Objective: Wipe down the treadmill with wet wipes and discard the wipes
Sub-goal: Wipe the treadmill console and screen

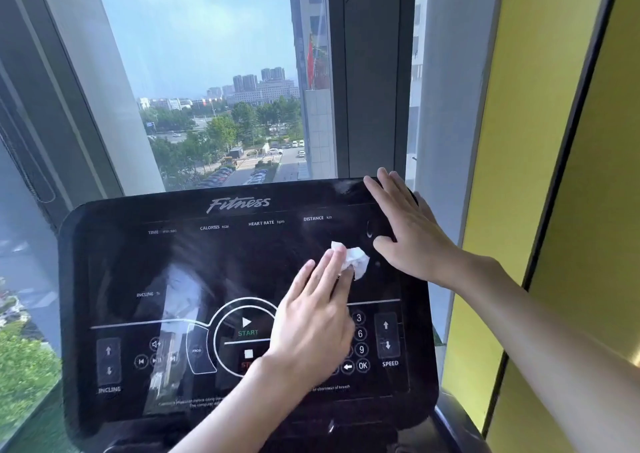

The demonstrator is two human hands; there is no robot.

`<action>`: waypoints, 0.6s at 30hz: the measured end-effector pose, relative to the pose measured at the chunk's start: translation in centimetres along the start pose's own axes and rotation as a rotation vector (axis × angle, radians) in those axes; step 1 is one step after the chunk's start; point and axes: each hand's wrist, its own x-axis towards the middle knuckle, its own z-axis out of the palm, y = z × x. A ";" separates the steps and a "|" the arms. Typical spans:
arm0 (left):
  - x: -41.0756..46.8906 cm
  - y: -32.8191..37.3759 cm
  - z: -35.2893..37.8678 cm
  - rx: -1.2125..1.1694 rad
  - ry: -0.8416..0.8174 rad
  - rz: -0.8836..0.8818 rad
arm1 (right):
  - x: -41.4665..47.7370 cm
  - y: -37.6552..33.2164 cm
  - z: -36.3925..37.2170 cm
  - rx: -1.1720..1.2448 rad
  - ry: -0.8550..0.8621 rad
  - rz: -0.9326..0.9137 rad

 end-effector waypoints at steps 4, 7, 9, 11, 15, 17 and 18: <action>-0.1 -1.5 -0.5 -0.033 0.051 -0.165 | -0.1 0.1 -0.1 0.045 -0.007 0.006; -2.3 0.5 0.6 -0.038 -0.034 -0.033 | -0.1 0.2 -0.1 0.071 -0.003 0.005; -2.4 -0.2 0.7 -0.004 -0.021 -0.011 | -0.1 0.2 -0.2 0.089 -0.005 0.002; -1.5 -1.0 0.3 -0.021 0.033 -0.128 | -0.2 0.3 -0.2 0.091 -0.012 -0.001; -0.2 0.8 0.5 -0.068 0.030 -0.121 | -0.2 0.5 0.0 0.119 0.008 0.003; 0.8 0.3 0.1 -0.027 0.035 -0.074 | -0.4 0.6 0.1 0.173 0.013 0.006; 1.6 -0.3 -0.3 -0.026 0.052 -0.098 | -0.5 0.7 0.1 0.193 0.015 0.008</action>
